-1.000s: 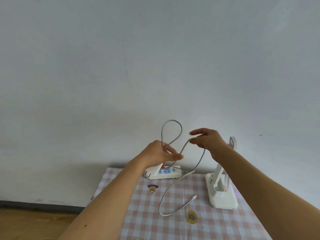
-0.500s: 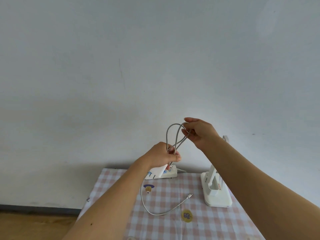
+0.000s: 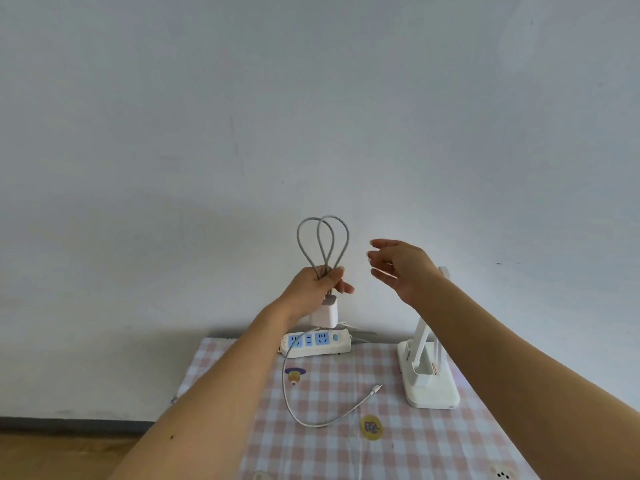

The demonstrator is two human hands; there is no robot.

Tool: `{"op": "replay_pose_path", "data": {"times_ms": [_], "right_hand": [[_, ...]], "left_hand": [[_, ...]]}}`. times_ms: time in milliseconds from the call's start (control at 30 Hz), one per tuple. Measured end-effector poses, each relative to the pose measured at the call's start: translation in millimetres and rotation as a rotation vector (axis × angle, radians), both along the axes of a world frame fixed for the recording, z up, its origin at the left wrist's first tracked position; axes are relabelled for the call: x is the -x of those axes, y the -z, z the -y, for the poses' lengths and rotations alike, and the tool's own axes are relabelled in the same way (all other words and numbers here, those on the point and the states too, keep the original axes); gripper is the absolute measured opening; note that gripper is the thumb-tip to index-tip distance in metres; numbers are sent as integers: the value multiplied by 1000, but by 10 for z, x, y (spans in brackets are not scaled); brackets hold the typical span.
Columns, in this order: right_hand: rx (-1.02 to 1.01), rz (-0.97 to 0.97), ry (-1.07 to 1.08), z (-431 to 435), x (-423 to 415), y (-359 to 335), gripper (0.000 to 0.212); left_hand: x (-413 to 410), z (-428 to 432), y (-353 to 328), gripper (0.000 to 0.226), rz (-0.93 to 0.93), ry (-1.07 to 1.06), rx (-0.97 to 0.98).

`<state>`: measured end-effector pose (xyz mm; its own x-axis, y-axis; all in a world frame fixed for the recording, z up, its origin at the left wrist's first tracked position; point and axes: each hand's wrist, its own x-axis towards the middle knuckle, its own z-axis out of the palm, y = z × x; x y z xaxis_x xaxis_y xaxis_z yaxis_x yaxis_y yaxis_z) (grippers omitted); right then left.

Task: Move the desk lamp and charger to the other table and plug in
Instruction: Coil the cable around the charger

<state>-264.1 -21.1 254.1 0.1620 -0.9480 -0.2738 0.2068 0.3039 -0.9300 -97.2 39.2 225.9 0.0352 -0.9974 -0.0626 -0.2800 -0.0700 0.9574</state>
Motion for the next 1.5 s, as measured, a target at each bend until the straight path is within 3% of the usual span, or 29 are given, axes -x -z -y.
{"op": "replay_pose_path", "data": {"times_ms": [133,300,533,833,933,1067,1167,1233,1333,1500], "right_hand": [[-20,-123,-187,-103,14,207,29],[126,-421,-408,-251,-103,412,33],[363,-990,-451,-273,-171,741,8],[327,-1504,-591,-267,391,1184,52],[398,-1370,-533,-247,283,1040,59],[452,-945,-538,-250,-84,790,64],[406,-743,-584,-298,-300,788,35],[405,-739,-569,-315,-350,829,3],[387,-920,-487,-245,-248,880,22],[405,-1124,-327,-43,7,818,41]], "left_hand": [[-50,29,-92,34,-146,-26,7],[-76,58,-144,33,-435,-48,-21],[-93,51,-217,31,-631,-96,-11],[-319,69,-274,33,-548,-220,42],[-276,88,-224,32,-537,-206,11],[-149,114,-193,31,-562,-162,-13],[-101,137,-230,31,-608,-123,-4],[-115,148,-259,30,-632,-108,-3],[-190,147,-270,28,-578,-107,-23],[-276,123,-196,15,-261,-118,-29]]}}
